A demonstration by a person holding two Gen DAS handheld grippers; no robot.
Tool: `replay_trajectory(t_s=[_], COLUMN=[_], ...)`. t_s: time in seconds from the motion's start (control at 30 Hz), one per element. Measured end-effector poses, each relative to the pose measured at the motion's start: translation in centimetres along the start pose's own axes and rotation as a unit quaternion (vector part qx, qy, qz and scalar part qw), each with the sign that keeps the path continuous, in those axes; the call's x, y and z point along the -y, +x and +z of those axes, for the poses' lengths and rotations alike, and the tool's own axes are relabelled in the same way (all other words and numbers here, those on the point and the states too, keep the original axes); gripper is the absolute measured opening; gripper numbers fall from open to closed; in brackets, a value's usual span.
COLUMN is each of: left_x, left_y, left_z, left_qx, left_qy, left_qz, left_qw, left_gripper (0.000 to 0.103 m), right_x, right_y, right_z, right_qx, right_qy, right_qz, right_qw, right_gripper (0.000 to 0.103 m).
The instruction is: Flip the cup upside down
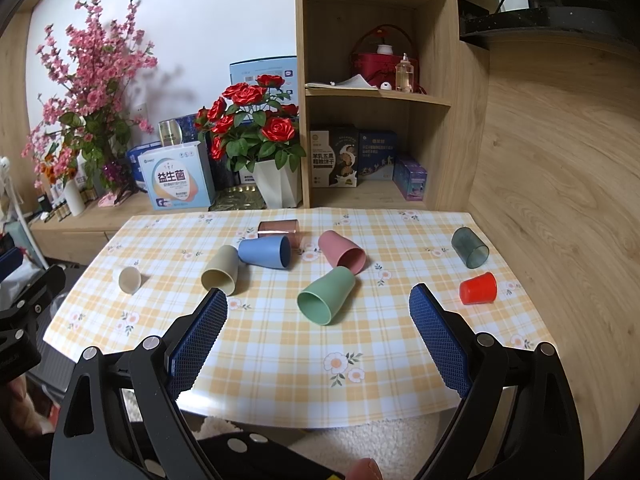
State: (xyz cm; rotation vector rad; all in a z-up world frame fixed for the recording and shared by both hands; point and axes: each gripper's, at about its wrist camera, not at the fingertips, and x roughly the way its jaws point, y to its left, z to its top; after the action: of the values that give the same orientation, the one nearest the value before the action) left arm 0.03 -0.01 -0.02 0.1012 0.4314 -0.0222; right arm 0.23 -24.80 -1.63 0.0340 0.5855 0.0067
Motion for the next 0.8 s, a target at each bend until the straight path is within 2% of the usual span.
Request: replay_trajectory(t_s=[0.8], left_x=[-0.01], left_y=[0.00], left_z=[0.00], left_qx=[-0.001], left_qy=[0.000], left_qz=[0.000], left_qw=[1.0000], left_gripper=[0.098], right_x=[0.14], right_y=[0.13], right_z=[0.05], right_qx=[-0.001], right_qy=[0.001], right_qz=[0.001], right_qw=[1.000], right_gripper=[0.089])
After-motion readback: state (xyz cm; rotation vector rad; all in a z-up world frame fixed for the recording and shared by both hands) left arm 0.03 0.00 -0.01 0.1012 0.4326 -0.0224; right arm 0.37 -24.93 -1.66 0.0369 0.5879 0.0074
